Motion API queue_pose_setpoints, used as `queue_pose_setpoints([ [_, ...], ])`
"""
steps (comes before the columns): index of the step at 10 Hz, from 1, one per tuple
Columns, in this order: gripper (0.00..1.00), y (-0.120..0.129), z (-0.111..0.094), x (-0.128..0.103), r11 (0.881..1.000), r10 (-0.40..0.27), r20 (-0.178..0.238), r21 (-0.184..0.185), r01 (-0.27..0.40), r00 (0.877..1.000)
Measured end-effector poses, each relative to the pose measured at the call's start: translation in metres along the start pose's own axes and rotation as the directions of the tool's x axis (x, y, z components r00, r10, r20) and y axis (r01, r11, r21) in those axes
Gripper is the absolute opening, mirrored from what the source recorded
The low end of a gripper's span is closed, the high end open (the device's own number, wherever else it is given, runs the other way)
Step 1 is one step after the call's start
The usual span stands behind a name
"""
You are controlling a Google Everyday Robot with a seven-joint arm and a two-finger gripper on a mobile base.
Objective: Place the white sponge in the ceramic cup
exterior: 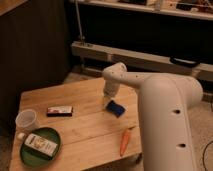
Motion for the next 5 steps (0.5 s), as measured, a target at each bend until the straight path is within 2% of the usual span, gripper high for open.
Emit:
queue_pose_setpoints([
  [2, 0.65, -0.003, -0.016, -0.001, 0.999, 0.021, -0.011, 0.034, -0.02, 1.0],
  [4, 0.65, -0.003, -0.012, -0.009, 0.998, 0.039, -0.016, 0.04, -0.038, 0.999],
  [5, 0.65, -0.006, -0.003, -0.008, 0.998, 0.055, -0.023, 0.042, -0.054, 0.998],
])
